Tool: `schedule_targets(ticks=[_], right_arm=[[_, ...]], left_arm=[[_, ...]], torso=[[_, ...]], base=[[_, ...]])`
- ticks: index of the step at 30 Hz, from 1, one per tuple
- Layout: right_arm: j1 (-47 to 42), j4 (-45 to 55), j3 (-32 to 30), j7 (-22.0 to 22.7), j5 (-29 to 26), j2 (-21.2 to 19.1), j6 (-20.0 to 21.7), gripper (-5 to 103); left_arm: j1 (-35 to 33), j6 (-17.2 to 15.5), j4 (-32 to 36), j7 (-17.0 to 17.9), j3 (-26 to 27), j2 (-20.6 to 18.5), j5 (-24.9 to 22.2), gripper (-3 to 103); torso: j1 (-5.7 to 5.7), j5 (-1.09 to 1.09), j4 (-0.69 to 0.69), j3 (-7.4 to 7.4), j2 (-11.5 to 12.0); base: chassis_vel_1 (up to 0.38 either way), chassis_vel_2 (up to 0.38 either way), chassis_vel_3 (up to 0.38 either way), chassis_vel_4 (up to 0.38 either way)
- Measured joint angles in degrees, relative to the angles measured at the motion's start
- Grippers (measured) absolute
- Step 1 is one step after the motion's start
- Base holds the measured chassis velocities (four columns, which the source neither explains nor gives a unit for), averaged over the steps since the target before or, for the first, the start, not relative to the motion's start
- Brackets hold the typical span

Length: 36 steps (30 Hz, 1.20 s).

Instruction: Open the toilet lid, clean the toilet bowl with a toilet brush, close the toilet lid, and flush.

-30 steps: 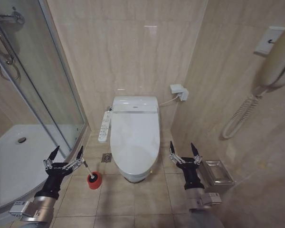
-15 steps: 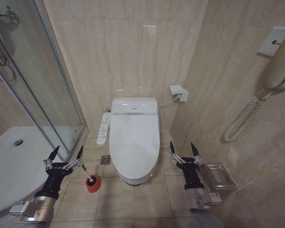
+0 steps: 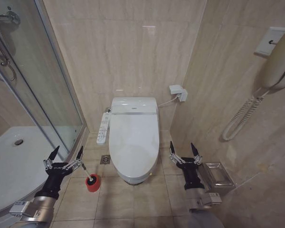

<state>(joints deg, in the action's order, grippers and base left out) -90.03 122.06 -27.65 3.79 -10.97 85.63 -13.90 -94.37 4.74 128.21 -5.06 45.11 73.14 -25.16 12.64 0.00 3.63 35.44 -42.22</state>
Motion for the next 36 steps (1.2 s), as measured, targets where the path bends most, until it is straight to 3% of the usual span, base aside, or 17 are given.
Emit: schedule_targets(ticks=[3,8,20,36], right_arm=[[-5.2,-5.6,-7.5,-5.2,-1.5,-3.6,-3.8,100],[-6.5,-3.9,-7.9,-8.0,-3.5,-4.6,-4.6,100],[-7.8,8.4,-3.2,-4.3,-5.7,-4.3,-0.5,100],[-3.1,-0.4,-1.5,-3.3,-1.2,-3.3,-2.5,100]], left_arm=[[0.0,0.0,0.0,0.0,0.0,0.0,0.0,100],[0.0,0.0,0.0,0.0,0.0,0.0,0.0,100],[0.0,0.0,0.0,0.0,0.0,0.0,0.0,100],[0.0,0.0,0.0,0.0,0.0,0.0,0.0,100]], torso=[[0.0,-0.01,0.08,0.01,0.0],[0.0,0.02,0.03,0.0,0.0],[0.0,-0.01,0.03,0.0,0.0],[0.0,-0.01,0.03,0.0,0.0]], base=[[0.0,0.0,0.0,0.0],[0.0,0.0,0.0,0.0],[0.0,0.0,0.0,0.0],[0.0,0.0,0.0,0.0]])
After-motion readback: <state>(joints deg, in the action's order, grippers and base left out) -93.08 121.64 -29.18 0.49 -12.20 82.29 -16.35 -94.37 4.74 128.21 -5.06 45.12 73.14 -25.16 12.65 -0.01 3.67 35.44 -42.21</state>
